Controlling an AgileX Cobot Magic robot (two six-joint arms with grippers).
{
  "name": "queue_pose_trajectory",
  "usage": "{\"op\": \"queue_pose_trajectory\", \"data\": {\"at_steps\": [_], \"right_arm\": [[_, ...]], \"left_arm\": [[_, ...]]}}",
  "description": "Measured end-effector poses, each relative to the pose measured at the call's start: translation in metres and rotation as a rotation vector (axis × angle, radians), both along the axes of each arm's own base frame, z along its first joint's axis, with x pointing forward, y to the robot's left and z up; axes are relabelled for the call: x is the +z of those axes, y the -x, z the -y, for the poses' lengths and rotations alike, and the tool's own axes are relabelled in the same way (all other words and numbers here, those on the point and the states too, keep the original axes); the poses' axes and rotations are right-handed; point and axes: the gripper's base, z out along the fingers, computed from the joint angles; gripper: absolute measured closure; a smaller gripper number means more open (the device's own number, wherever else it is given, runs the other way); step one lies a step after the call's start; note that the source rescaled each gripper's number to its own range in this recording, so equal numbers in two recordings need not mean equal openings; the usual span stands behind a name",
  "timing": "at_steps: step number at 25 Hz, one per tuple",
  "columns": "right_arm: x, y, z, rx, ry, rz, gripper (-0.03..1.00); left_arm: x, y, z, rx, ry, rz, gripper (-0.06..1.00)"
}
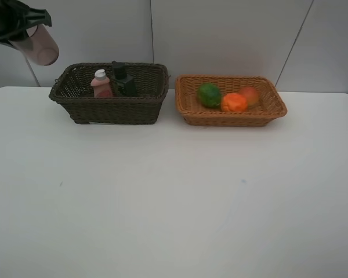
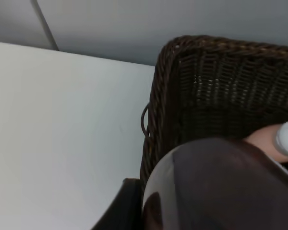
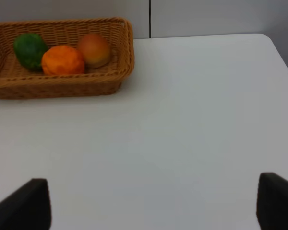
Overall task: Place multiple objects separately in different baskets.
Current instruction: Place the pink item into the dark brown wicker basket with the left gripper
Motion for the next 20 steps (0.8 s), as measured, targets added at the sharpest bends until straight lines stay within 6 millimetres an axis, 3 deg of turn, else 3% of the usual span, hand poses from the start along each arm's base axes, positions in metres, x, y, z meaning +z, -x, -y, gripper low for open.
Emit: {"op": "queue_pose_trajectory", "data": {"at_steps": [5, 12, 20], "right_arm": [[0.000, 0.000, 0.000, 0.000, 0.000, 0.000, 0.10], [0.000, 0.000, 0.000, 0.000, 0.000, 0.000, 0.10], [0.000, 0.000, 0.000, 0.000, 0.000, 0.000, 0.10]], "left_arm": [[-0.035, -0.025, 0.004, -0.038, 0.009, 0.038, 0.94], [-0.078, -0.043, 0.008, -0.061, 0.020, 0.019, 0.94], [-0.095, -0.051, 0.010, -0.078, 0.031, 0.040, 0.94]]}}
